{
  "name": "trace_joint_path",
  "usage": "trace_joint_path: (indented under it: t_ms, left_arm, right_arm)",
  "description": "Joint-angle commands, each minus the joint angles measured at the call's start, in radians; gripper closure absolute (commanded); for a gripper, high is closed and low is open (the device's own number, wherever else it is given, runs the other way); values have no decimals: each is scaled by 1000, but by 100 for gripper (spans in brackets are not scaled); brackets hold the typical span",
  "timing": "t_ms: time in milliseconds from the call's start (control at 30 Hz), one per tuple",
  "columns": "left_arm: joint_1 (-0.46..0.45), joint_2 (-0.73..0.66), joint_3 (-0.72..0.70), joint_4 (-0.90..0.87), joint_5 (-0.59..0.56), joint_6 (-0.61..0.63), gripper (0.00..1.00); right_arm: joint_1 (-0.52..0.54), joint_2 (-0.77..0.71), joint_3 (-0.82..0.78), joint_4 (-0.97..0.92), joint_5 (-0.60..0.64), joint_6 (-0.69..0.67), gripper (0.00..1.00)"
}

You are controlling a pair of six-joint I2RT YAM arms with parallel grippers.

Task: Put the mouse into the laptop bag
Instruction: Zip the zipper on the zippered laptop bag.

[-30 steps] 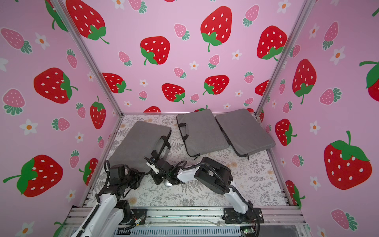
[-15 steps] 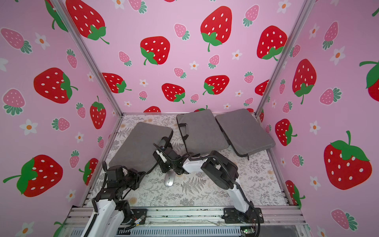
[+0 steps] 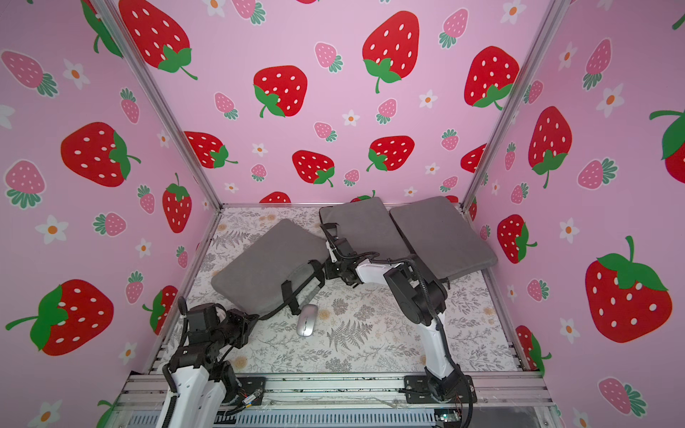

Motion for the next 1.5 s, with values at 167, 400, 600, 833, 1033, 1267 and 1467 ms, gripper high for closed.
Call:
trace_joint_path:
  t_ms: [167,400,600,833,1033,1267,1467]
  left_arm:
    - [175,328,176,102,-57,107,100]
    - [208,528,348,102,-229,111,100]
    - [188,790,613,150,-325,130,100]
    - [46,995,932,-29,-346,221,1]
    - [-126,891,779,58,-283,132,1]
    - [-398,807,447,371,-167,-89,1]
    - [-488,801,363,441,-174,-131,1]
  right_arm:
    - [-54,-111,-106,-31,141,20,100]
    - [-8,-177,-187,8,120,24,100]
    - [69,-244,-235,12,139,19,100]
    - [175,-299,-274,10,162,21,100]
    - [282,-282,-252,12,170,23,100]
    - [363,-241,-226,41,201,-48,100]
    - [382,-208,-229,99,176,-73,100]
